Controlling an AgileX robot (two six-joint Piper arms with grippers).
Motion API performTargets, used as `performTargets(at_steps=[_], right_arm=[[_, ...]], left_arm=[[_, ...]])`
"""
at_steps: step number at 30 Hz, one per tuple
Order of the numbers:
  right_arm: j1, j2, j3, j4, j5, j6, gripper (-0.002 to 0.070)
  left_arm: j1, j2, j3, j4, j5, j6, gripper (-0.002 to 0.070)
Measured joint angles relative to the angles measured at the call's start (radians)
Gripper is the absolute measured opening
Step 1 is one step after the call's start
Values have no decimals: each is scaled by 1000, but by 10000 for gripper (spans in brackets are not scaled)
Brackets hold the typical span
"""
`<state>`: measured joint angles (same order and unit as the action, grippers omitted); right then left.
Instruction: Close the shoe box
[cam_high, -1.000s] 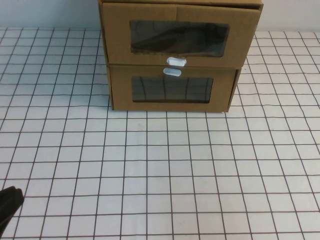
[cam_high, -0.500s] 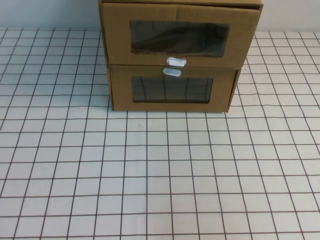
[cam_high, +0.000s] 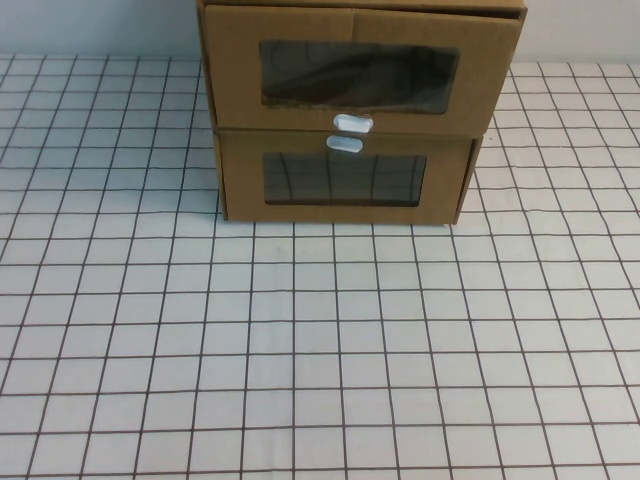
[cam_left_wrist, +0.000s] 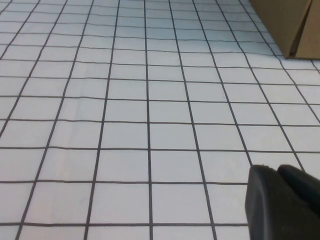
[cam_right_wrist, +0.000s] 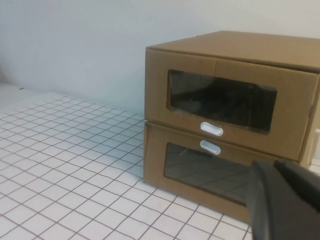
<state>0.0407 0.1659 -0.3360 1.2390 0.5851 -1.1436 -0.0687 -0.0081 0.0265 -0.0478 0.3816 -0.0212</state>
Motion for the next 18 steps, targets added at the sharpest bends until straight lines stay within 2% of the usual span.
performTargets(at_steps=[18], right_arm=[[0, 0, 0, 0, 11, 0, -13]], left_arm=[[2, -2, 0, -4, 2, 0, -2]])
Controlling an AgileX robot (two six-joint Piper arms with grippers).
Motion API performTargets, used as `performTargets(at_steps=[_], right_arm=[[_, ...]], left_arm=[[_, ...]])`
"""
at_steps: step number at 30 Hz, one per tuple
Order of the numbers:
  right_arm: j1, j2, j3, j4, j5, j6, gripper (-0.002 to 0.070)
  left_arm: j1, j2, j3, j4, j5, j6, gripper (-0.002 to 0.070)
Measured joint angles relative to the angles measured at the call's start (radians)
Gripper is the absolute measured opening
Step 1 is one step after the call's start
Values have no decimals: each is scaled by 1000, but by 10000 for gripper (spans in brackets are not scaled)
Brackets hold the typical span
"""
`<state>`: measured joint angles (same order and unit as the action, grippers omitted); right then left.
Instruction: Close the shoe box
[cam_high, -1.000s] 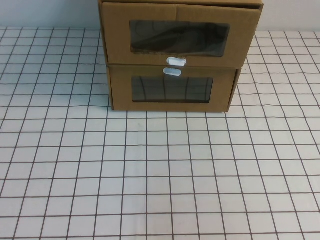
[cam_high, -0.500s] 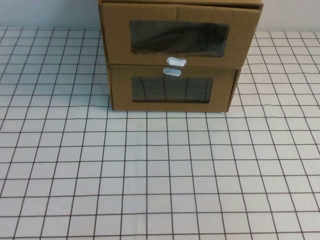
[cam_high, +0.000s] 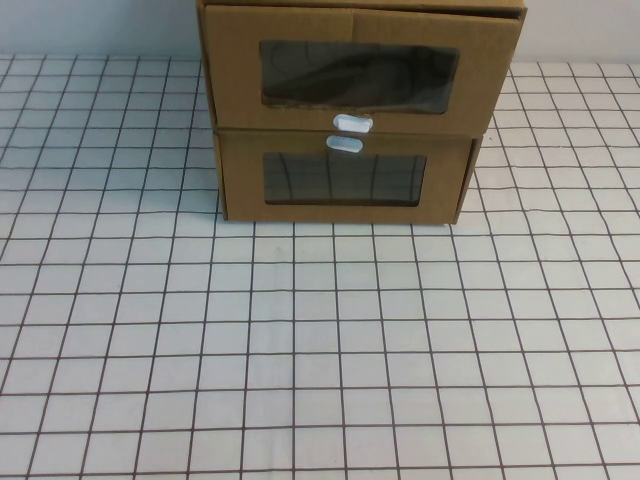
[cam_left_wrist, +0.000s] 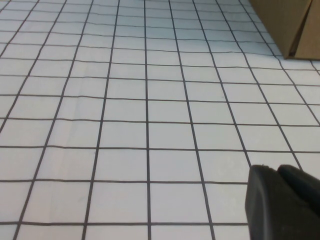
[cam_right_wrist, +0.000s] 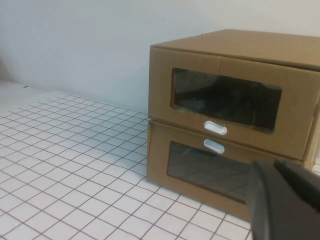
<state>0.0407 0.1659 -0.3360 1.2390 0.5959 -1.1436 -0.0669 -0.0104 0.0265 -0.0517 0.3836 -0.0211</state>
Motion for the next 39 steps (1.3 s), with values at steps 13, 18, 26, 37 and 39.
performTargets(at_steps=[13, 18, 26, 37, 39], right_arm=[[-14, -73, 0, -348, 2, 202, -13], [40, -103, 21, -929, -7, 790, -14], [71, -174, 263, -1233, -268, 1152, -14], [71, -174, 361, -1178, -236, 1169, -13], [71, -174, 361, -1175, -236, 1169, -14]], left_arm=[[0, 0, 0, 0, 2, 0, -2], [0, 0, 0, 0, 2, 0, -2], [0, 0, 0, 0, 2, 0, -3], [0, -2, 0, 0, 2, 0, -3], [0, -2, 0, 0, 2, 0, -2]])
